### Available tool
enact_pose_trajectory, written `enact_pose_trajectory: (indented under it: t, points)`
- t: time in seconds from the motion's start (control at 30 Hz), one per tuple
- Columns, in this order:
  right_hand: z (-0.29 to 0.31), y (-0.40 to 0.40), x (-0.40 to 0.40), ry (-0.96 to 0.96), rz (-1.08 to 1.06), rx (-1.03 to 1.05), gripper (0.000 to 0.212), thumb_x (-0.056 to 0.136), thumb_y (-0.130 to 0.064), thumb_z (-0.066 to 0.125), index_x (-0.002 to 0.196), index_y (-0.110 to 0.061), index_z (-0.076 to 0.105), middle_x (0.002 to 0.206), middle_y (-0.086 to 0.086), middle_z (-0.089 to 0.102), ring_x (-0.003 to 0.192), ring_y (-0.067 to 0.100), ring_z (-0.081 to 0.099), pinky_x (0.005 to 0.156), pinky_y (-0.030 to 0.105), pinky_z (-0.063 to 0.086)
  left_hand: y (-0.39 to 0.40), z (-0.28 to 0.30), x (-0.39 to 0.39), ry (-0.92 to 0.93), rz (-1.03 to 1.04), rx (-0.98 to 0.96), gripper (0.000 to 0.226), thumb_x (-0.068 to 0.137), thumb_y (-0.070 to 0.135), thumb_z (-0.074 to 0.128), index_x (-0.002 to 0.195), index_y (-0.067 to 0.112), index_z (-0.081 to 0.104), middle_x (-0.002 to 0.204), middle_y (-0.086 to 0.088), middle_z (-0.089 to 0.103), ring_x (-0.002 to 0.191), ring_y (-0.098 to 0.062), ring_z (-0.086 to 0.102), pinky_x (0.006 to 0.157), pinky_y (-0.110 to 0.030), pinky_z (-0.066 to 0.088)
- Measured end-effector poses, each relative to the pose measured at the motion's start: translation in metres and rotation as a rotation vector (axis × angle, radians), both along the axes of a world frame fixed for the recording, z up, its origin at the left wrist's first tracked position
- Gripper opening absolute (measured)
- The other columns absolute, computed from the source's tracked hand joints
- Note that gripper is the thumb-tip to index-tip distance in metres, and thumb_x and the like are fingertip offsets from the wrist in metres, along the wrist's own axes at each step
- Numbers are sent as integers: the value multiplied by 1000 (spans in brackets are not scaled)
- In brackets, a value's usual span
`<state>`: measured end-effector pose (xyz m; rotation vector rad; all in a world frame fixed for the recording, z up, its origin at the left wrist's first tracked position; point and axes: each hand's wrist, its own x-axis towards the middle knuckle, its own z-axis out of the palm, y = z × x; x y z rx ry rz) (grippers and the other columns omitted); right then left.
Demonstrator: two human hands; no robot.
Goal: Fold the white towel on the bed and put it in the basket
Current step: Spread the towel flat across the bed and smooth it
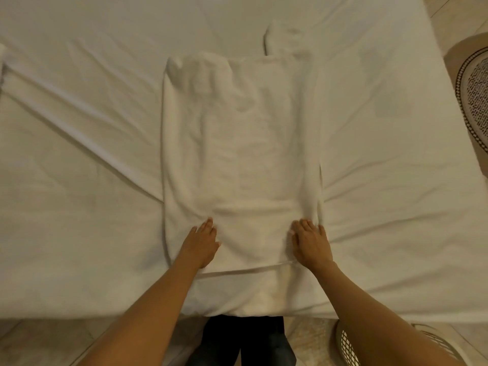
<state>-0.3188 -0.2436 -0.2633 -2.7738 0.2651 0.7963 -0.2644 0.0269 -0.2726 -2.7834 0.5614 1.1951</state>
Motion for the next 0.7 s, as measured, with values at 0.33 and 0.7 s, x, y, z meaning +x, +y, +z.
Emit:
enact_pose_trajectory:
  t: [0.33,0.7]
  points:
    - [9,-46,88,-194,-238,31,48,93,-16,32,137,1,41,135,22,50,123,37,49,102,43,44,-96,24,128,-266,-106,-209,56,104,32,24,151,4,11,161,-13,1,149,-22,10,120,-34,15]
    - [-36,-98,180,-203,-216,4,57,100,-17,32,151,-8,8,159,12,10,148,26,6,120,40,11,-236,-4,240,-388,-88,-316,61,103,38,21,152,9,-2,161,-9,-10,150,-21,-5,121,-38,4]
